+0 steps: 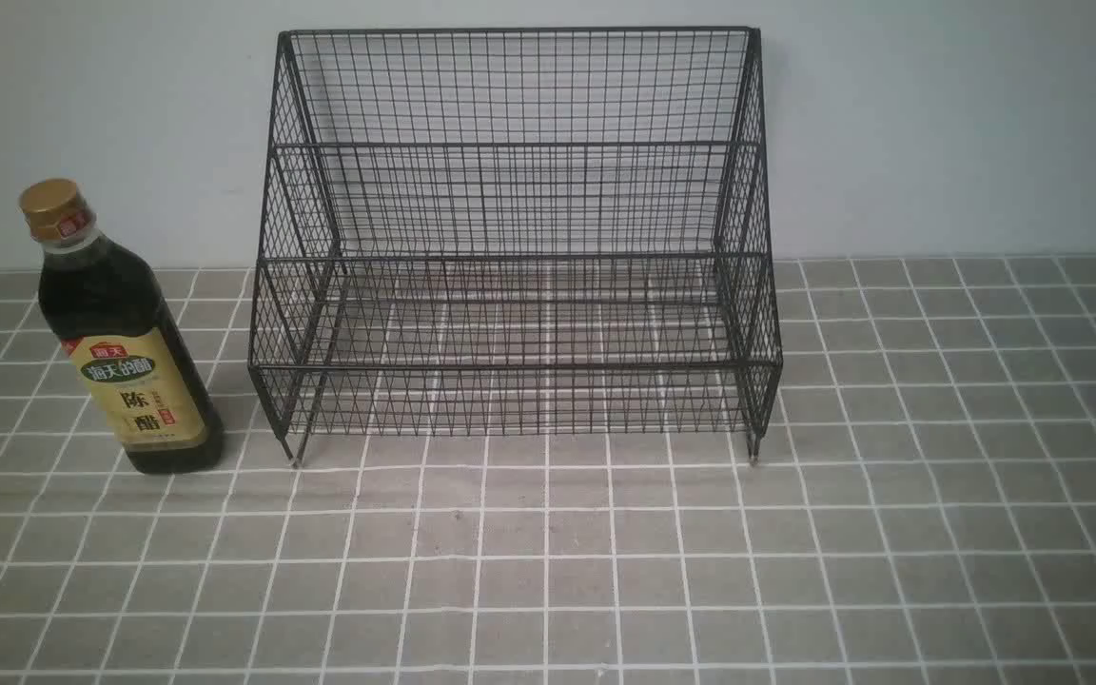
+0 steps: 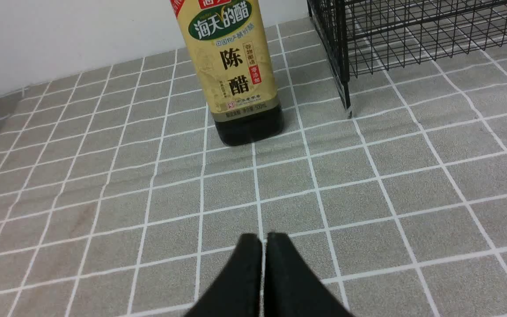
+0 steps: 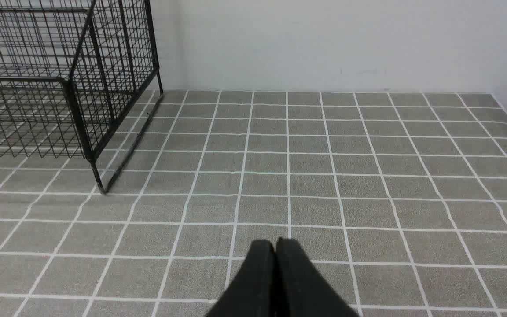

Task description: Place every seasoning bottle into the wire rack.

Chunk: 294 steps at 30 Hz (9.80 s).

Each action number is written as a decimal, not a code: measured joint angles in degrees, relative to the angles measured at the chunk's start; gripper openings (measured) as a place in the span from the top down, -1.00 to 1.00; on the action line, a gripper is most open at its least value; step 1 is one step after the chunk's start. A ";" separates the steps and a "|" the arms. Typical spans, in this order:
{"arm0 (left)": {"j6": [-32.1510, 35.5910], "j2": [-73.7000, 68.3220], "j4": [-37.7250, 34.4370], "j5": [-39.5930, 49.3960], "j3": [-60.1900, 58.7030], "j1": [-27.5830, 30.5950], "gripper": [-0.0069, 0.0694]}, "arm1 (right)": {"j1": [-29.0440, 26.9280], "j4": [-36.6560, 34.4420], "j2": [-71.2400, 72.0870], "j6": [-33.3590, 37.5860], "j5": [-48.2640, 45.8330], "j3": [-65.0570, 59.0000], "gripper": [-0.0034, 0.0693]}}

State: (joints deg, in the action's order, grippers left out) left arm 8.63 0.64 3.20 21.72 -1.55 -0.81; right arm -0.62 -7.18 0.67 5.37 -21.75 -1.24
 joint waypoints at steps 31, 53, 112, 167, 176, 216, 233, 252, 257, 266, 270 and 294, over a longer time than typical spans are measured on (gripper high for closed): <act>0.00 0.00 0.00 0.00 0.00 0.00 0.84 | 0.00 0.00 0.00 0.00 0.00 0.00 0.95; -10.93 0.00 -15.25 -33.70 -0.07 0.00 0.84 | 0.00 0.00 0.00 0.00 0.00 0.00 0.95; -6.43 -86.61 -13.39 -58.36 39.24 0.07 0.01 | 0.00 0.00 0.00 0.00 0.00 0.00 0.95; -4.93 -87.10 -14.24 -24.46 67.82 -11.25 0.03 | 0.00 0.06 0.00 0.00 0.00 0.00 0.95; -4.93 -90.17 -14.37 -20.77 67.82 -11.36 0.03 | 0.00 0.06 0.00 0.00 0.00 0.00 0.95; -4.72 -41.56 -13.04 28.06 55.84 -11.41 0.84 | 0.00 0.06 0.00 0.00 0.00 0.00 0.95; -4.89 -12.45 -13.70 33.41 43.83 -11.41 0.84 | 0.00 0.06 0.00 0.00 0.00 0.00 0.95; -3.82 -1.40 -5.56 0.49 8.77 -3.38 0.84 | 0.00 0.06 0.00 0.00 0.00 0.00 0.95; -3.77 -0.04 -4.03 0.55 0.43 -2.84 0.84 | 0.00 0.06 0.00 0.00 0.00 0.00 0.95; -3.64 0.03 -3.96 0.43 0.19 -2.78 0.84 | 0.00 0.06 0.00 0.00 -0.05 0.05 0.95; -3.64 0.03 -3.96 0.43 0.19 -2.78 0.84 | 0.00 0.06 0.00 0.00 -0.05 0.05 0.95; -3.64 0.03 -3.96 0.43 0.19 -2.78 0.84 | 0.00 0.06 0.00 0.00 -0.05 0.05 0.95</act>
State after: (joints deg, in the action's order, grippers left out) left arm 4.99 0.67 -0.77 22.16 -1.36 -3.59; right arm -0.62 -7.12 0.67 5.37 -21.81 -1.19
